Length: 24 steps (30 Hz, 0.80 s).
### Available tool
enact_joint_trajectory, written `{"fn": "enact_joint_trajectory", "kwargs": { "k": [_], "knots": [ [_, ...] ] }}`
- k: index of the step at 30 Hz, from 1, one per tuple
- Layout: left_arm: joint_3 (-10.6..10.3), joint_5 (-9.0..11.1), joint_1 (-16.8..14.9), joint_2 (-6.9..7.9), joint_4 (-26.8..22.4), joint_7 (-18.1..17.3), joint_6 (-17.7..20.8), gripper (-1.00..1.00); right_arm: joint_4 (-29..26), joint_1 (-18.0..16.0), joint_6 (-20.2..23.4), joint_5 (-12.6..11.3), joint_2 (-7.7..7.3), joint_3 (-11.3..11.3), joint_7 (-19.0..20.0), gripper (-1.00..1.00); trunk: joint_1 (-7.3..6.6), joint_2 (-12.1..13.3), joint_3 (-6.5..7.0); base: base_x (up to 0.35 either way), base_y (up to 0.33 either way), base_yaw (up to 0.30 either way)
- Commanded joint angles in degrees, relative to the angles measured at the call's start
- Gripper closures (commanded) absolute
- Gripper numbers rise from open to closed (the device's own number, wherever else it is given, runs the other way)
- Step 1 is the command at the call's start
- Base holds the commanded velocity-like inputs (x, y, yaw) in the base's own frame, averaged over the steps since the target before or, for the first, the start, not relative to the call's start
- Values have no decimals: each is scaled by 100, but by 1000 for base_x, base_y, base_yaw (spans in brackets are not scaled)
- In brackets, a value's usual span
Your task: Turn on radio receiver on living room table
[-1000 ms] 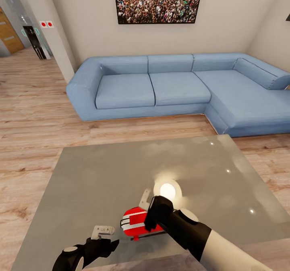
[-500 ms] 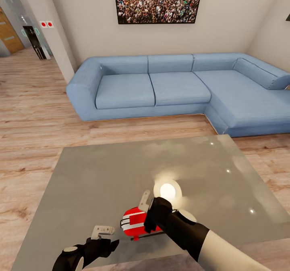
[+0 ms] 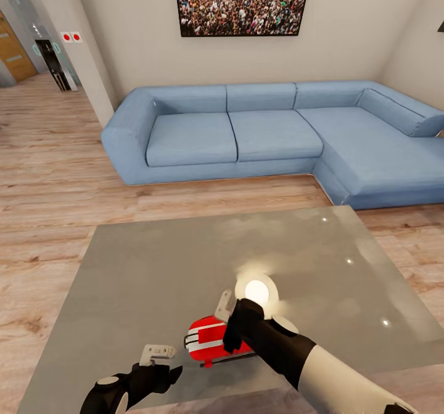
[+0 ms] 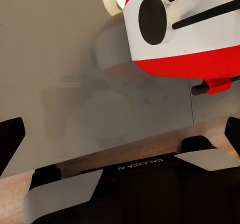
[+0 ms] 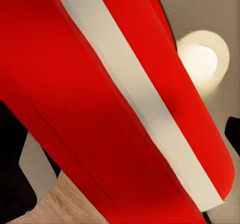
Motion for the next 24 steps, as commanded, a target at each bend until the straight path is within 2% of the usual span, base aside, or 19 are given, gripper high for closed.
{"fn": "enact_joint_trajectory", "kwargs": {
  "k": [1, 19, 24],
  "knots": [
    [0, 0, 0, 0, 0, 0, 0, -100, 5, -2, -1, -1, 1, -8, 0, -100, 0, 0, 0, 0, 0, 0],
    [0, -2, 0, 0, 0, 3, 0, -100, 136, -9, -22, 0, 16, -75, -4, -100, 0, 0, 0, 0, 0, 0],
    [0, -2, 0, 0, 0, 2, 0, -100, 337, -9, -186, 0, 89, -75, -3, -100, 0, 0, 0, 0, 0, 0]
  ]
}}
